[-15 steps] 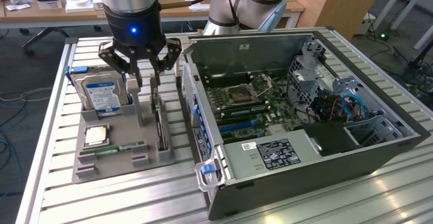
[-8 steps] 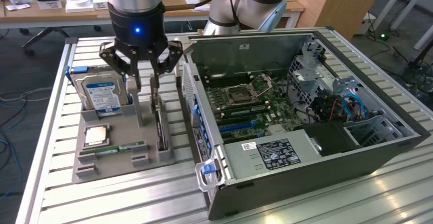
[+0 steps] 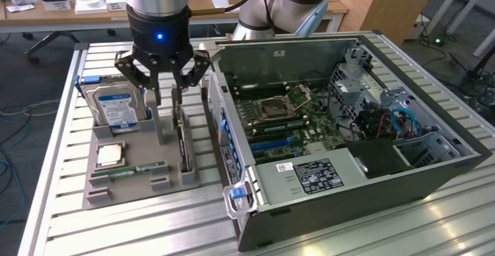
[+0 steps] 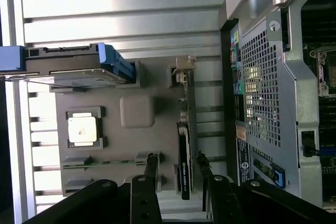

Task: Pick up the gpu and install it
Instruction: 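Pick up the gpu and move the gpu toward the slot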

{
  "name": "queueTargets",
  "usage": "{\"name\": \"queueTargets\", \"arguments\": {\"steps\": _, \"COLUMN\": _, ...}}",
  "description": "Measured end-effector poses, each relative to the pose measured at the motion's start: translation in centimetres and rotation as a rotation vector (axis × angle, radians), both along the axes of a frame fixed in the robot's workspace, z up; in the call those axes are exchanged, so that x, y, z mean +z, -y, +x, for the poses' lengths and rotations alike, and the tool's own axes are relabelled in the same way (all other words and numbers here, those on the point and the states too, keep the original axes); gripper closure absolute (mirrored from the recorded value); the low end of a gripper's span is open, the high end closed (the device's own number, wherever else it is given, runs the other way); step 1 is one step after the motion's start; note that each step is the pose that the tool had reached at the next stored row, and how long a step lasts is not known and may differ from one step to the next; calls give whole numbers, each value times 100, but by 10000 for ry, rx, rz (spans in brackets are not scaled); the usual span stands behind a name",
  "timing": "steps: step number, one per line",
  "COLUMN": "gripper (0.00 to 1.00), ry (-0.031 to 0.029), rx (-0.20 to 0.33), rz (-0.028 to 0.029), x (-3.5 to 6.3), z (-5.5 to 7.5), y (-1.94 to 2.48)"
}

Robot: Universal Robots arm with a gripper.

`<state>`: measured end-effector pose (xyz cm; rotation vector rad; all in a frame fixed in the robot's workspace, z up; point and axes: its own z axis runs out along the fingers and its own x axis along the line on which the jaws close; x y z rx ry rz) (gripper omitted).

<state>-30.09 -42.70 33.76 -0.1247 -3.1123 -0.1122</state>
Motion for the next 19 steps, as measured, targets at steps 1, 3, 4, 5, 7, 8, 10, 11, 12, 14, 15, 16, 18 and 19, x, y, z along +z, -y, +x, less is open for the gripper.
{"name": "queueTargets", "arguments": {"steps": 1, "gripper": 58, "ry": 1, "rx": 3, "rz": 0, "x": -4, "z": 1, "y": 0}}
{"name": "queueTargets", "arguments": {"steps": 3, "gripper": 58, "ry": 24, "rx": 47, "rz": -8, "x": -20, "z": 1, "y": 0}}
{"name": "queueTargets", "arguments": {"steps": 4, "gripper": 58, "ry": 43, "rx": 81, "rz": -17, "x": -29, "z": 0, "y": 0}}
{"name": "queueTargets", "arguments": {"steps": 5, "gripper": 58, "ry": 64, "rx": 114, "rz": -24, "x": -38, "z": 1, "y": 0}}
{"name": "queueTargets", "arguments": {"steps": 7, "gripper": 58, "ry": 105, "rx": 186, "rz": -42, "x": -54, "z": 0, "y": 0}}
{"name": "queueTargets", "arguments": {"steps": 8, "gripper": 58, "ry": 121, "rx": 220, "rz": -54, "x": -62, "z": 0, "y": 0}}
{"name": "queueTargets", "arguments": {"steps": 10, "gripper": 58, "ry": 143, "rx": 289, "rz": -91, "x": -78, "z": 0, "y": 0}}
{"name": "queueTargets", "arguments": {"steps": 11, "gripper": 58, "ry": 152, "rx": 320, "rz": -111, "x": -86, "z": 0, "y": 0}}
{"name": "queueTargets", "arguments": {"steps": 12, "gripper": 58, "ry": 158, "rx": 348, "rz": -133, "x": -95, "z": 0, "y": 0}}
{"name": "queueTargets", "arguments": {"steps": 14, "gripper": 58, "ry": 157, "rx": 375, "rz": -181, "x": -108, "z": 1, "y": 0}}
{"name": "queueTargets", "arguments": {"steps": 15, "gripper": 58, "ry": 157, "rx": 378, "rz": -190, "x": -111, "z": 1, "y": 0}}
{"name": "queueTargets", "arguments": {"steps": 16, "gripper": 58, "ry": 156, "rx": 379, "rz": -192, "x": -112, "z": 1, "y": 0}}
{"name": "queueTargets", "arguments": {"steps": 18, "gripper": 58, "ry": 157, "rx": 378, "rz": -192, "x": -112, "z": 0, "y": 0}}
{"name": "queueTargets", "arguments": {"steps": 19, "gripper": 58, "ry": 158, "rx": 378, "rz": -191, "x": -113, "z": 0, "y": 0}}
